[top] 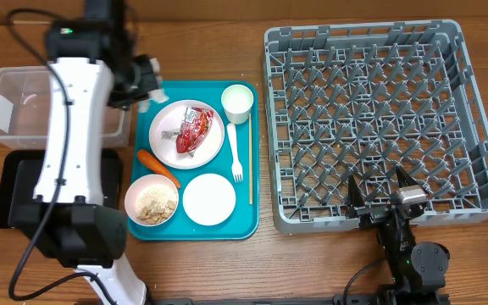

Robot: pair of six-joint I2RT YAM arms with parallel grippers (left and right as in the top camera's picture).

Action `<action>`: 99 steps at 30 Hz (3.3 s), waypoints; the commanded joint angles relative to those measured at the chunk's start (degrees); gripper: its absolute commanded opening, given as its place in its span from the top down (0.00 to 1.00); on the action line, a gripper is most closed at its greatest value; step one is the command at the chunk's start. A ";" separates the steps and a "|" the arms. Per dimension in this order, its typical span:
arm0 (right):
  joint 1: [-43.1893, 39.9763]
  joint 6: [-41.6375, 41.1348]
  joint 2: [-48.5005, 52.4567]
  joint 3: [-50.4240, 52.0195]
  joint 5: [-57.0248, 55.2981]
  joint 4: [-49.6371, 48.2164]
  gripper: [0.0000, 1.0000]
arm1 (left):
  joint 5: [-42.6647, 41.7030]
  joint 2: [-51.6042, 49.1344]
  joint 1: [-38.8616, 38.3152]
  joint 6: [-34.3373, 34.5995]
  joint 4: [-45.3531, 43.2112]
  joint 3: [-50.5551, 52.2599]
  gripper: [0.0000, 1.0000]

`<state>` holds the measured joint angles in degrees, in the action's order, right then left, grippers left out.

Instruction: Sort waste into correct bins and load items into the dishwasher rack

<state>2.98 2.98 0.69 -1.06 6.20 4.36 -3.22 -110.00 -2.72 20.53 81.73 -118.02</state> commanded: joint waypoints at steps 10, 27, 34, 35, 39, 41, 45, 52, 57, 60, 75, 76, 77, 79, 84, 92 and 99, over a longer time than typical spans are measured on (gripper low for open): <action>-0.15 -0.20 -0.42 0.61 0.28 -0.24 0.00 | -0.61 0.48 -9.79 0.26 -11.67 18.03 0.96; -0.15 -0.20 -0.42 0.61 0.28 -0.24 0.00 | 3.61 0.48 -9.79 1.77 -21.70 32.44 0.69; -0.15 -0.20 -0.42 0.61 0.28 -0.24 0.00 | 3.63 0.48 -9.70 1.75 -23.58 32.37 0.65; -0.15 -0.20 -0.42 0.61 0.28 -0.24 0.00 | 3.63 0.48 -9.70 1.75 -23.87 32.37 0.66; -0.15 -0.20 -0.42 0.61 0.28 -0.24 0.00 | 3.61 0.48 -9.68 1.75 -24.28 32.35 0.78; -0.15 -0.20 -0.42 0.61 0.28 -0.24 0.00 | 3.61 0.48 -9.70 1.77 -24.28 32.35 0.87; -0.15 -0.20 -0.42 0.61 0.28 -0.24 0.00 | 3.65 0.50 -9.68 1.73 -24.39 32.13 0.95; -0.15 -0.20 -0.42 0.61 0.28 -0.24 0.00 | 3.54 0.50 -9.70 1.73 -17.53 22.27 0.96; -0.15 -0.20 -0.42 0.61 0.28 -0.24 0.00 | 3.21 0.50 -9.70 1.73 -14.45 18.32 0.91; -0.15 -0.20 -0.42 0.61 0.28 -0.24 0.00 | 3.23 0.50 -9.68 1.75 -14.29 18.64 0.80; -0.15 -0.20 -0.42 0.61 0.28 -0.24 0.00 | 3.21 0.50 -9.70 1.75 -14.49 18.67 0.96; -0.15 -0.20 -0.42 0.61 0.28 -0.24 0.00 | 3.21 0.50 -9.70 1.75 -14.49 18.69 0.96; -0.15 -0.20 -0.42 0.61 0.28 -0.24 0.00 | 3.21 0.50 -9.70 1.75 -14.49 18.69 0.96; -0.15 -0.17 -0.42 0.61 0.28 -0.24 0.00 | 3.23 0.50 -9.68 1.75 -15.17 18.53 0.96; -0.15 -0.20 -0.42 0.61 0.28 -0.24 0.00 | 0.66 0.94 -8.61 1.73 -12.24 11.39 0.96; -0.15 -0.20 -0.42 0.61 0.28 -0.24 0.00 | 0.02 1.05 -6.32 1.77 -2.38 -4.31 0.96; -0.15 -0.20 -0.42 0.61 0.28 -0.24 0.00 | 5.22 1.03 0.52 6.91 1.05 -6.86 0.96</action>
<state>2.98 3.01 0.69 -1.06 6.22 4.34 -0.97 -110.02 -5.74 23.79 82.08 -123.81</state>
